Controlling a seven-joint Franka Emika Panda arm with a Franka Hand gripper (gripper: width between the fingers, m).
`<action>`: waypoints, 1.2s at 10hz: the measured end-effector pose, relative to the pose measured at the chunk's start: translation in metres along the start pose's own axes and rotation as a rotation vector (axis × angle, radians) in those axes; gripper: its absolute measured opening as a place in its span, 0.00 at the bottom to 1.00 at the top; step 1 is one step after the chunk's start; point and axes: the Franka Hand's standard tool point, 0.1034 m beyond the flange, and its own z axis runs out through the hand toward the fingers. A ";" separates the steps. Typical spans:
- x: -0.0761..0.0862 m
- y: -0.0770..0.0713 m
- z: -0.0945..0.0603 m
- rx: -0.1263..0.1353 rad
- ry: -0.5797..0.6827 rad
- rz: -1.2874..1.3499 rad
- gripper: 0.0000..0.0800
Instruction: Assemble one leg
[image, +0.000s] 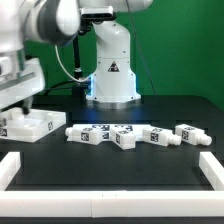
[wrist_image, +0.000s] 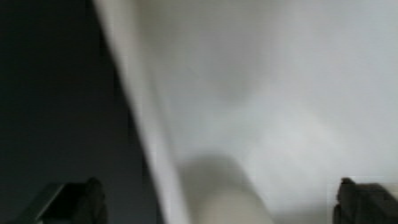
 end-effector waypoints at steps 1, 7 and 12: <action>-0.011 0.002 0.006 -0.023 -0.012 -0.049 0.81; -0.021 -0.007 0.023 -0.006 -0.015 -0.051 0.66; -0.021 -0.006 0.022 -0.008 -0.015 -0.047 0.07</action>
Offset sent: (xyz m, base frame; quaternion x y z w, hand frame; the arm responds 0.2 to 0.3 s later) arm -0.0039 0.0165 -0.0378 -0.0148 0.0627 0.0130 0.9978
